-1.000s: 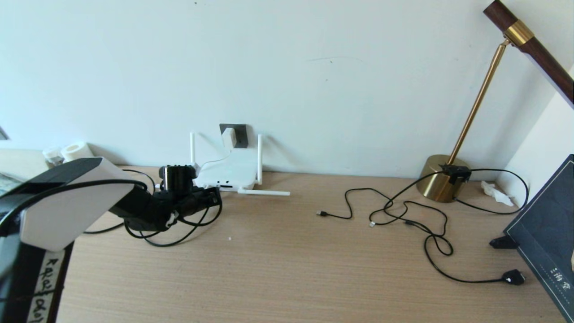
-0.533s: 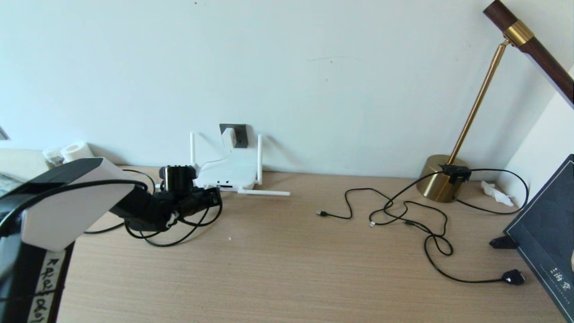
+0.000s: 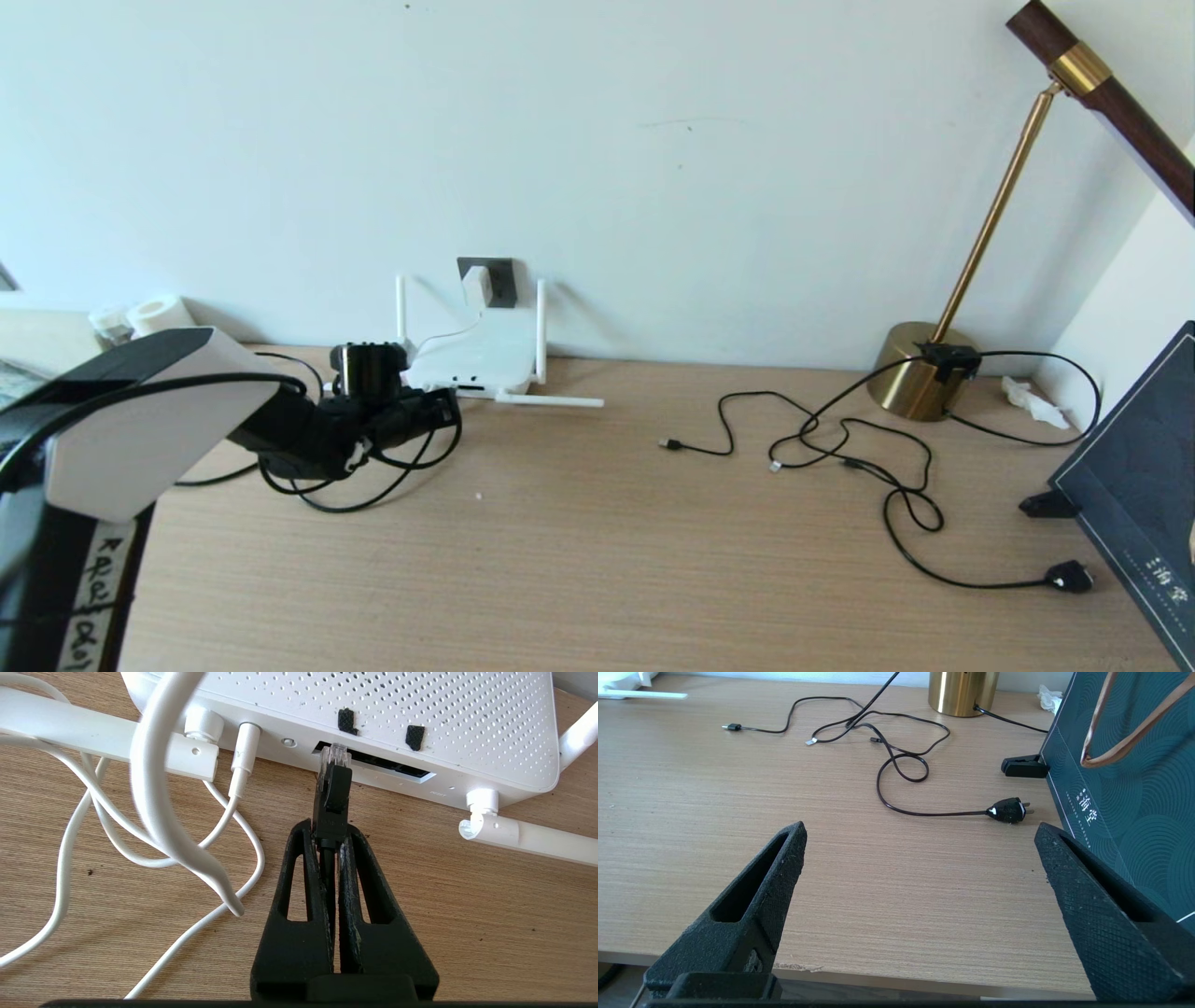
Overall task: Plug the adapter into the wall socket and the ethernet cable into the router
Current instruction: Align cable and router interface
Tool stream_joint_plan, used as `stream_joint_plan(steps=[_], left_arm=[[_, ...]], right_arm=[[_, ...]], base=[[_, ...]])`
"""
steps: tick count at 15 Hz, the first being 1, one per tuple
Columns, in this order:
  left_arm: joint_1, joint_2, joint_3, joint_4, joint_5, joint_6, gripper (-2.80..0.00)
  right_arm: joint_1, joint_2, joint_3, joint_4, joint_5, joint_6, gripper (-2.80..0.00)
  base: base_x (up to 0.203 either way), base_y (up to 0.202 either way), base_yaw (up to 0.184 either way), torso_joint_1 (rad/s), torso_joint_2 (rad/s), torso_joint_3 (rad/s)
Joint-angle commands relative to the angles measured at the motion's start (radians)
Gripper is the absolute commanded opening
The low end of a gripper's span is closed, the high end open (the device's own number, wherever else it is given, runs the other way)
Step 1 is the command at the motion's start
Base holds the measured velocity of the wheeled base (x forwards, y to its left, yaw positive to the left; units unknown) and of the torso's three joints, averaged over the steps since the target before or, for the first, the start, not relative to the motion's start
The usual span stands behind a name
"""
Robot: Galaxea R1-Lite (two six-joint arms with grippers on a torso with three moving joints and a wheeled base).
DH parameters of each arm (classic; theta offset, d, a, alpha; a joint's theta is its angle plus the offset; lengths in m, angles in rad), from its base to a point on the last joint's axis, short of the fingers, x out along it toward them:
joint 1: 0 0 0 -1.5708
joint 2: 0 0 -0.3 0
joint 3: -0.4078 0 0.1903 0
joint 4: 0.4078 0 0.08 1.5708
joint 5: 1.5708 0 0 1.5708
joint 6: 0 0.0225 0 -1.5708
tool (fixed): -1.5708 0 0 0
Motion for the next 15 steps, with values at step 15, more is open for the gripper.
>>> stream_joint_plan(steps=[15], left_arm=[[-0.003,0.022,-0.019,-0.005,0.0,-0.002,-2.8]], right_arm=[[0.0,0.0,0.0,0.001,0.001,0.0,0.0]], base=[[0.0,0.0,0.0,0.0,0.0,0.0]])
